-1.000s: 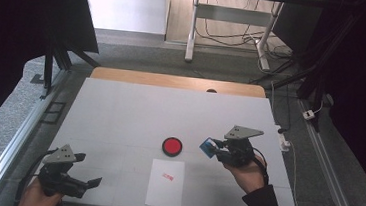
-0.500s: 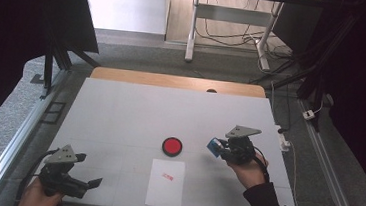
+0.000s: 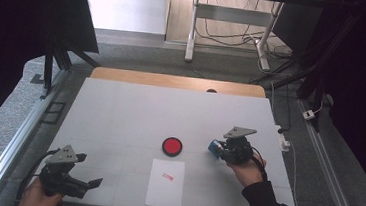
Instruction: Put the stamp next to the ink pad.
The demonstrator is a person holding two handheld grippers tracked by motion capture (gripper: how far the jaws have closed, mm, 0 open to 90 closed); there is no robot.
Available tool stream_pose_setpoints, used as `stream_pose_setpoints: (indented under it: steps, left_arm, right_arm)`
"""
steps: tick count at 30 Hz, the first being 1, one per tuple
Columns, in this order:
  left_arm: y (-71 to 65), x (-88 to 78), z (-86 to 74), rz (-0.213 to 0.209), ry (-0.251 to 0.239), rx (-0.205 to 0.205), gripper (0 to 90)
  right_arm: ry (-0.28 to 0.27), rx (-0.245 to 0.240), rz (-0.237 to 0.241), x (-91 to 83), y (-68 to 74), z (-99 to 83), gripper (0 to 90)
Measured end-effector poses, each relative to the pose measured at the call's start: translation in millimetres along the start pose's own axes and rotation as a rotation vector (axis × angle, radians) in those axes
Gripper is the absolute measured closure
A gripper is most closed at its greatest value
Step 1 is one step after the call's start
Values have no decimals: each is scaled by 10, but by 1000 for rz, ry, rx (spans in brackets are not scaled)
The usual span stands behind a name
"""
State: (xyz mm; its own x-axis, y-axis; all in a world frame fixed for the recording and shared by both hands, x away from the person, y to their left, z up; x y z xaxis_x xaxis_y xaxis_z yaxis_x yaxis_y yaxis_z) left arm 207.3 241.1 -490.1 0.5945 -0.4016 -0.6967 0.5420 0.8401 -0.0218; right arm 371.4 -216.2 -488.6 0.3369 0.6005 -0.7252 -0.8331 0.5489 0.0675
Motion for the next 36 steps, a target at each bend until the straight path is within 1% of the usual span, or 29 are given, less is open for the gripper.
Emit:
stream_pose_setpoints:
  steps: [2,8,10,13,15,21,26,33,36]
  left_arm:
    - [0,0,0,0,0,0,4]
    - [-1,1,1,0,1,2,5]
    - [-1,2,1,0,2,2,5]
    - [-2,2,1,1,3,3,6]
    - [-3,3,1,2,4,3,6]
    - [-2,3,1,2,4,2,6]
    - [-1,3,1,3,5,1,6]
    - [0,3,1,4,5,0,6]
    - [-1,3,1,4,5,0,6]
  right_arm:
    - [4,9,1,18,-8,-12,707]
    - [26,11,3,71,-37,-47,706]
    - [33,21,7,89,-35,-55,706]
    - [53,18,9,117,-43,-70,703]
    - [53,18,9,119,-44,-70,702]
    - [46,33,14,112,-43,-69,667]
    - [30,34,9,95,-36,-54,625]
    - [6,42,6,48,-6,-20,555]
    - [-1,37,2,37,14,-4,511]
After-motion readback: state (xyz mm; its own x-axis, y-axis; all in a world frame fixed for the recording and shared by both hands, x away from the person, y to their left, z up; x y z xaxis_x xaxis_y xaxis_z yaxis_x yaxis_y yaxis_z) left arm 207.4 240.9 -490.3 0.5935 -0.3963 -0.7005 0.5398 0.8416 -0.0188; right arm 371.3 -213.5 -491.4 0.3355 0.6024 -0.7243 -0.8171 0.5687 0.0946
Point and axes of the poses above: each handheld gripper's, and its own axes: x roughly forward along the jaws, z roughly out of its top, y roughly to its left, the point moved 2 cm from there along x, roughly forward along the jaws, and after that the axes turned 11 degrees about z, right-handed, at the moved point
